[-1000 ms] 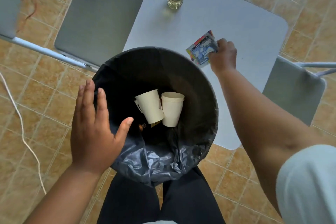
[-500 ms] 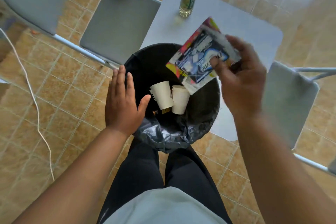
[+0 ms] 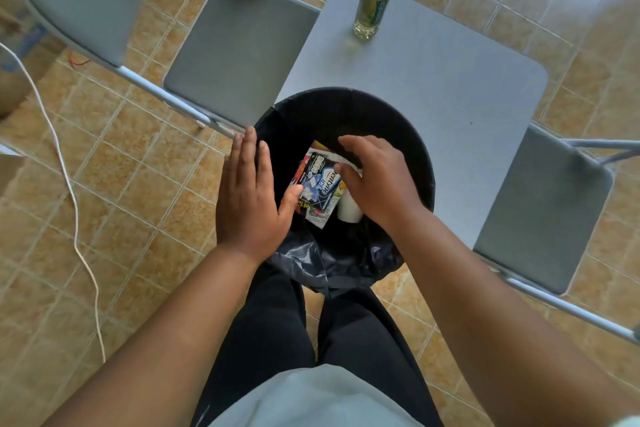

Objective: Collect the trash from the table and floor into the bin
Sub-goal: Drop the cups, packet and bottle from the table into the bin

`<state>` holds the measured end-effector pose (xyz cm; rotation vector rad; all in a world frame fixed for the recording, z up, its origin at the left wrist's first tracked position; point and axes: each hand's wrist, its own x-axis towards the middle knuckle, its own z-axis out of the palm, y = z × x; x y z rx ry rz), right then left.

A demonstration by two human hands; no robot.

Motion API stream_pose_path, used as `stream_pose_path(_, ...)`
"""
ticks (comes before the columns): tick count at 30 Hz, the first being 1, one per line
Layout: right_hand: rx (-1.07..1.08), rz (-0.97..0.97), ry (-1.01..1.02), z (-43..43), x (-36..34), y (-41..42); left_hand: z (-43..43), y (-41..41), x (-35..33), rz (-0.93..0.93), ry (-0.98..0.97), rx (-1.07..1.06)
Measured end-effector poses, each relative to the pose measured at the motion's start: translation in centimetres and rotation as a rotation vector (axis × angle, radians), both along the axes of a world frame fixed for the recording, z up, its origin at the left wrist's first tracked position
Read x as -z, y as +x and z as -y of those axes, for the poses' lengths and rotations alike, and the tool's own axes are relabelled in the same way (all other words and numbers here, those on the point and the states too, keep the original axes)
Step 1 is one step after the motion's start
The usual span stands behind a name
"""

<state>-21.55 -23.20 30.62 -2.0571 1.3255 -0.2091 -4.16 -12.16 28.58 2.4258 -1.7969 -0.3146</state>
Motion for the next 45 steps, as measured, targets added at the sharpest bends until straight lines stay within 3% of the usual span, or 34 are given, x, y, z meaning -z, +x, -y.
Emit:
stream_pose_path(5, 0.078, 0.246, -0.316, 4.4, -1.5, 1.6, 0.0, 0.0, 0.1, -0.011, 0.002, -0.003)
stream_pose_path(8, 0.135, 0.261, -0.446, 9.3, -1.5, 3.5, -0.1, 0.1, 0.2, -0.006, 0.006, 0.003)
stream_pose_path(21, 0.105, -0.438, -0.365, 27.8, 4.9, 9.0, -0.2, 0.1, 0.4, -0.002, -0.006, 0.001)
stream_pose_path(26, 0.079, -0.513, -0.287, 29.8, 5.9, 8.7, -0.3, 0.1, 0.5, 0.005, 0.005, -0.006)
stream_pose_path(33, 0.137, -0.296, -0.336, 25.7, 4.7, 7.2, -0.3, 0.1, 0.5, 0.007, 0.003, -0.002)
stream_pose_path(41, 0.291, 0.392, -0.761, 13.6, -6.1, 2.3, -0.2, 0.1, 0.4, -0.008, 0.02, 0.002)
stream_pose_path(45, 0.292, 0.586, -0.771, 6.5, -10.9, -1.5, -0.3, 0.1, 0.2, -0.024, -0.003, 0.008)
